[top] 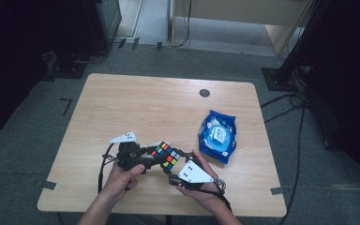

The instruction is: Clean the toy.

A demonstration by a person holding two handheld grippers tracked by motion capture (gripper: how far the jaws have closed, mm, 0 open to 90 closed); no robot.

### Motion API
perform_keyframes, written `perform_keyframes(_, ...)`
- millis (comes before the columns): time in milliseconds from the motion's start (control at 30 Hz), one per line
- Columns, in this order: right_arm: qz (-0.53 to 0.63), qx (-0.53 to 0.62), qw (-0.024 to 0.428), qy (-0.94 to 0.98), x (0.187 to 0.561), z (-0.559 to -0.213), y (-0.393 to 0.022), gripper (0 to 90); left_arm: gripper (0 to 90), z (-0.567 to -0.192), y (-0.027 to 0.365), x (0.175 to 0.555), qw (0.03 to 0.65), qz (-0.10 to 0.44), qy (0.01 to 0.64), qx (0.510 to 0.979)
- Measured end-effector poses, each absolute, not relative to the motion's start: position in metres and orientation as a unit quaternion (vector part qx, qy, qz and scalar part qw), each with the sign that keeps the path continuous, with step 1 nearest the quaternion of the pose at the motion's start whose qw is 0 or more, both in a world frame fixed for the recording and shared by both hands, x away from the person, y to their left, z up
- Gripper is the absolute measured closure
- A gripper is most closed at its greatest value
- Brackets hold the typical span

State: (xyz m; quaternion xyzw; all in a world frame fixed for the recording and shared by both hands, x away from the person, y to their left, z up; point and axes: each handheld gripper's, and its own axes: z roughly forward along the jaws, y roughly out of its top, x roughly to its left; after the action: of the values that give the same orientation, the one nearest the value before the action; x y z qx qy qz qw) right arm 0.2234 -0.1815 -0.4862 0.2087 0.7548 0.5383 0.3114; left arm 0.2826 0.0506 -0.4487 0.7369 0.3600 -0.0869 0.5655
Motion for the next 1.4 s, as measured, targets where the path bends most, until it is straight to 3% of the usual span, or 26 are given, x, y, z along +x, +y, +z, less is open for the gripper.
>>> perform_keyframes(167, 0.530, 0.239, 0.301, 0.756, 0.231, -0.485, -0.192, 34.4, 23.8, -0.441, 0.061, 0.281, 0.580, -0.030, 0.353, 0.733)
perform_keyframes(433, 0.537, 0.322, 0.247, 0.739, 0.244, -0.468, -0.218, 34.3, 20.0, -0.462, 0.053, 0.273, 0.477, 0.188, 0.303, 0.804)
perform_keyframes(833, 0.540, 0.392, 0.137, 0.732, 0.246, -0.448, -0.217, 34.3, 19.7, -0.475, 0.020, 0.251, 0.455, 0.259, 0.203, 0.828)
perform_keyframes(1033, 0.533, 0.397, 0.103, 0.739, 0.246, -0.449, -0.209, 34.3, 20.7, -0.473, 0.015, 0.244, 0.471, 0.272, 0.177, 0.820)
perform_keyframes(1400, 0.525, 0.404, 0.065, 0.746, 0.248, -0.455, -0.202, 34.1, 34.0, -0.477, 0.010, 0.235, 0.461, 0.314, 0.143, 0.817)
